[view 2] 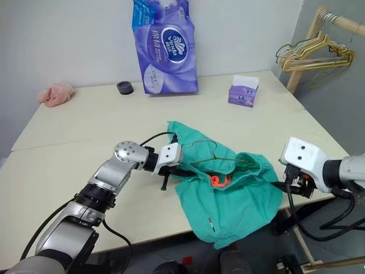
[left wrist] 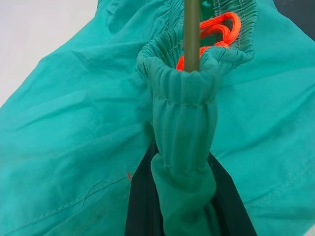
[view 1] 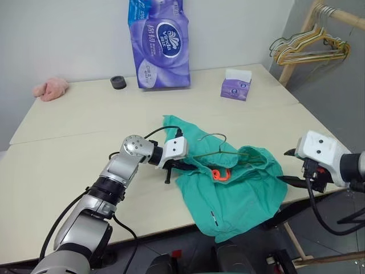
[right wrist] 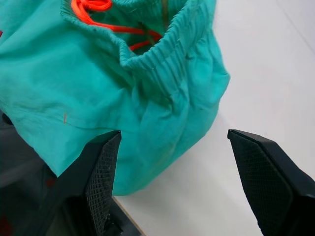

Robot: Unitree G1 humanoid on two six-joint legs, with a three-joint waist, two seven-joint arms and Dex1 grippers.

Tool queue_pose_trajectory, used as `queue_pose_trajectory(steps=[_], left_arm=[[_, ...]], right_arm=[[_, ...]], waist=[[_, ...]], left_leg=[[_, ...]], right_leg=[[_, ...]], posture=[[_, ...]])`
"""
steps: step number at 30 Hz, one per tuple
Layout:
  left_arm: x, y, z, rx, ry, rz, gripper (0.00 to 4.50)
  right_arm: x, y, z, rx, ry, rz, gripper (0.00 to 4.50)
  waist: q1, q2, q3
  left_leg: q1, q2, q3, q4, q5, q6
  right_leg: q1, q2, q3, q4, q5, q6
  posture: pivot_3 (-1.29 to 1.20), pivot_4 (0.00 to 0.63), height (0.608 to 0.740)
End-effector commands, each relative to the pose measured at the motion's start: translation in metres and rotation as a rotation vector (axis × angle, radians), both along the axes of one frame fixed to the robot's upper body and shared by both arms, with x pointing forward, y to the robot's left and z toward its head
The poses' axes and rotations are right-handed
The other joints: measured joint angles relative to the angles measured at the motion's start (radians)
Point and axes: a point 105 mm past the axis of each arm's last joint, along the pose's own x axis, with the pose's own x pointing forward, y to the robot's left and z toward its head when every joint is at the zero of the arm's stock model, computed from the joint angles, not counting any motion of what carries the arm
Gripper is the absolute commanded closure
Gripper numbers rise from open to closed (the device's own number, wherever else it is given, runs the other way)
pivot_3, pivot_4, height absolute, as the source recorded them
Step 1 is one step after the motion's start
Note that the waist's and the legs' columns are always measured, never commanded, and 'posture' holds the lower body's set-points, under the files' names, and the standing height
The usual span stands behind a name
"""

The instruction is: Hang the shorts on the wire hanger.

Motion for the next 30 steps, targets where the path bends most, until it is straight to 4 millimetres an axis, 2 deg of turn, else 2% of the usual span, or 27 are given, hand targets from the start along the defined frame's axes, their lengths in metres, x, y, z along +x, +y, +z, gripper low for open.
queue_pose_trajectory(steps=[1,16,21,26,27,30], left_arm=[[0.002,-0.002,0.013,-0.014,-0.045,-0.022,4.5],[0.003,-0.007,0.016,-0.026,-0.048,-0.03,4.5],[0.003,-0.008,0.017,-0.037,-0.048,-0.025,4.5],[0.003,-0.008,0.018,-0.047,-0.049,-0.018,4.5],[0.003,-0.008,0.018,-0.049,-0.055,-0.012,4.5],[0.007,-0.007,0.019,-0.057,-0.07,0.012,4.5]], right_arm=[[0.008,0.0,-0.001,-0.032,-0.059,0.0,0.81],[0.059,0.013,-0.027,-0.108,-0.035,0.09,0.81],[0.061,0.018,-0.032,-0.12,0.017,0.134,2.4],[0.063,0.021,-0.035,-0.116,0.038,0.15,4.25],[0.063,0.022,-0.035,-0.115,0.039,0.154,4.48],[0.063,0.023,-0.034,-0.109,0.043,0.159,4.48]], waist=[[-0.001,0.0,0.0],[-0.009,0.0,0.0],[-0.01,0.0,0.0],[-0.011,0.001,0.0],[-0.012,0.001,0.0],[-0.012,0.001,-0.001]], left_leg=[[0.0,0.0,0.0,0.0,0.0,0.0],[0.0,0.0,0.0,0.0,0.0,0.0],[0.0,0.0,0.0,0.0,0.0,0.0],[0.0,0.0,-0.001,0.0,0.0,0.0],[0.0,0.0,-0.001,0.0,0.0,0.0],[0.0,0.0,-0.001,0.0,0.0,0.0]], right_leg=[[0.0,0.0,0.0,0.0,0.0,0.0],[0.0,0.0,0.0,0.0,0.0,0.0],[-0.001,0.0,0.0,0.0,0.0,0.0],[-0.001,-0.001,0.0,0.001,0.0,0.0],[-0.001,-0.001,0.0,0.001,0.0,0.0],[-0.001,-0.001,0.0,0.001,0.0,0.0]], posture=[[-0.28,0.076,0.74],[-0.27,0.073,0.74],[-0.27,0.073,0.74],[-0.26,0.073,0.74],[-0.26,0.073,0.74],[-0.26,0.073,0.74]])
